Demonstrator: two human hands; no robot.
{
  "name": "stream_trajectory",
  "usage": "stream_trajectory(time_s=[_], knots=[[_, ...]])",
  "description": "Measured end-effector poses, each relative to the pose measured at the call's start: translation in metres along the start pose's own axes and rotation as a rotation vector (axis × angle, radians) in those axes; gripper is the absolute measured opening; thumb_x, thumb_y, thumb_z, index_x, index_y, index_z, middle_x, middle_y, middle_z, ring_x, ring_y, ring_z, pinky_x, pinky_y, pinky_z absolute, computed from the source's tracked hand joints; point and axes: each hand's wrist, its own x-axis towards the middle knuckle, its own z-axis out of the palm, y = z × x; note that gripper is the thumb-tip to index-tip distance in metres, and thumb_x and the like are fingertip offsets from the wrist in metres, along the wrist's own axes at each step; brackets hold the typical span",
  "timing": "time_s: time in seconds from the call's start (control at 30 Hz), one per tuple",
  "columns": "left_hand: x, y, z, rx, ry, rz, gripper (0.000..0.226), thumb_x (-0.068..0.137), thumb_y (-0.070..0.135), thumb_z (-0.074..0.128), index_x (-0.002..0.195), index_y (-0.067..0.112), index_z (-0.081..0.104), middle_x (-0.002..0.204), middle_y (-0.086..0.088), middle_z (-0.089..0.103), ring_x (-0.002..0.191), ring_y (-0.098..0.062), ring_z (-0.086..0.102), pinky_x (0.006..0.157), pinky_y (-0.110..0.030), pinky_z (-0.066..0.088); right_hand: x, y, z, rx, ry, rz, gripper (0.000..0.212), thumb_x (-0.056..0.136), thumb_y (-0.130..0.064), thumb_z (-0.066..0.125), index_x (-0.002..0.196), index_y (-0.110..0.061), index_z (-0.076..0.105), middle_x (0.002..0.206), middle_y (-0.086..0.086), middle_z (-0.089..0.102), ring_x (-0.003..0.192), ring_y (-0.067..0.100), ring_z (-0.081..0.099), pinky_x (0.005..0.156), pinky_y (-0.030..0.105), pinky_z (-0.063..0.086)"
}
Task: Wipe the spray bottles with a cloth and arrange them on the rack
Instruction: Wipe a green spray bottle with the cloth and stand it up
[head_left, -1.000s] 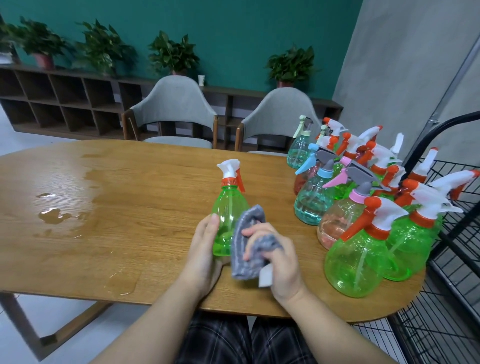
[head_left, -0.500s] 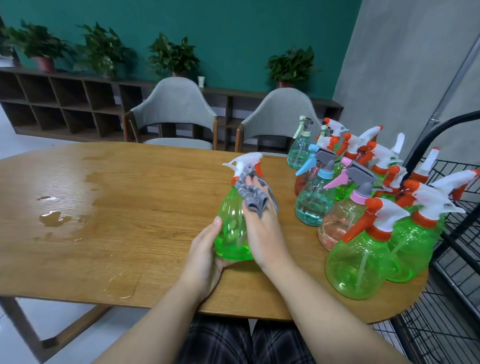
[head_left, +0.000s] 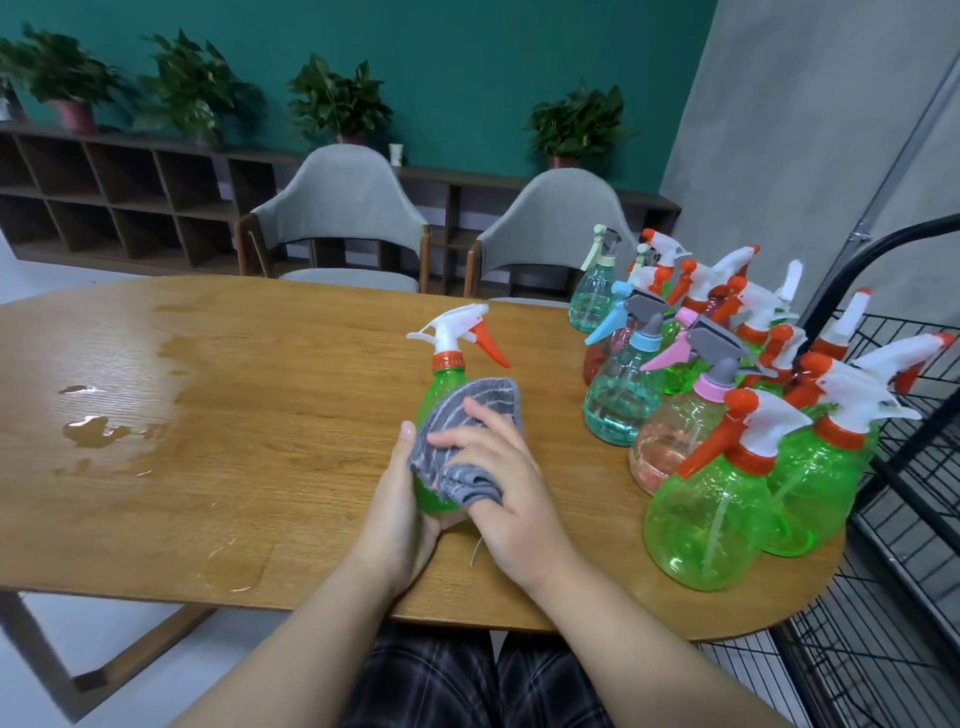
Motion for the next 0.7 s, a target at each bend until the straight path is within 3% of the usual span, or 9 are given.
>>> stream_trajectory(time_s=[0.13,0.23,0.3,0.4,0.47,0.53,0.6,0.7], knots=[[-0.002,0.000,-0.004,-0.020,0.044,0.037,0.085,0.081,0.069,0.051,0.136,0.005,0.051,0.131,-0.019,0.062,0.121,-0.029,0.060,0.084,-0.034,0.057,-0.008,0.000,-0.002,0.080,0.032,-0.065,0.031,0.067,-0.023,0.047,0.081,-0.011,0.073,0.090,-0.008,0.070,0.121,0.006,0.051,0.112,0.038,0.027],[0.000,-0.002,-0.006,-0.060,0.138,0.058,0.111,0.059,0.068,0.081,0.141,0.005,0.042,0.135,-0.026,0.055,0.120,-0.038,0.058,0.090,-0.049,0.055,-0.014,0.003,-0.007,0.108,0.046,-0.068,0.020,0.065,-0.015,0.050,0.062,-0.005,0.066,0.072,0.001,0.066,0.099,0.007,0.060,0.092,0.027,0.043],[0.001,-0.002,-0.005,-0.089,0.147,0.074,0.111,0.054,0.062,0.086,0.140,0.007,0.042,0.134,-0.023,0.057,0.111,-0.033,0.064,0.078,-0.046,0.058,-0.015,-0.001,-0.012,0.369,0.192,0.168,0.011,0.064,-0.013,0.055,0.059,-0.009,0.064,0.070,0.001,0.065,0.082,0.009,0.062,0.079,0.022,0.046],[0.001,-0.002,-0.007,-0.121,0.093,0.037,0.085,0.070,0.059,0.075,0.138,0.014,0.048,0.130,-0.014,0.063,0.105,-0.026,0.068,0.066,-0.038,0.057,-0.001,-0.006,-0.019,1.013,0.664,0.698,0.025,0.087,-0.016,0.051,0.063,-0.014,0.062,0.071,0.009,0.062,0.067,0.020,0.061,0.071,0.031,0.047],[0.001,-0.002,-0.007,-0.114,0.073,0.024,0.069,0.081,0.056,0.064,0.135,0.016,0.052,0.128,-0.013,0.064,0.098,-0.023,0.070,0.061,-0.036,0.057,0.009,-0.011,-0.022,1.161,0.763,0.733,0.027,0.099,-0.018,0.042,0.080,-0.013,0.062,0.083,0.008,0.065,0.075,0.020,0.063,0.077,0.033,0.048],[0.000,-0.002,-0.006,-0.083,0.065,0.028,0.067,0.080,0.056,0.060,0.134,0.016,0.053,0.127,-0.014,0.065,0.100,-0.026,0.070,0.064,-0.040,0.057,0.018,-0.022,-0.020,1.080,0.640,0.690,0.025,0.099,-0.022,0.043,0.094,-0.011,0.064,0.091,0.006,0.071,0.086,0.020,0.067,0.082,0.034,0.052],[0.000,-0.003,-0.004,-0.059,0.047,0.044,0.064,0.082,0.053,0.058,0.134,0.016,0.052,0.126,-0.014,0.065,0.102,-0.027,0.069,0.067,-0.044,0.057,0.024,-0.029,-0.013,0.835,0.412,0.601,0.024,0.098,-0.026,0.046,0.106,-0.015,0.066,0.104,0.004,0.072,0.098,0.018,0.067,0.089,0.037,0.053],[-0.001,-0.001,-0.002,-0.065,0.016,0.042,0.055,0.086,0.048,0.048,0.132,0.019,0.055,0.122,-0.009,0.068,0.100,-0.021,0.070,0.068,-0.043,0.058,0.032,-0.029,-0.009,0.264,0.117,0.347,0.027,0.089,-0.030,0.048,0.110,-0.045,0.057,0.133,-0.015,0.054,0.131,0.005,0.042,0.113,0.035,0.030]])
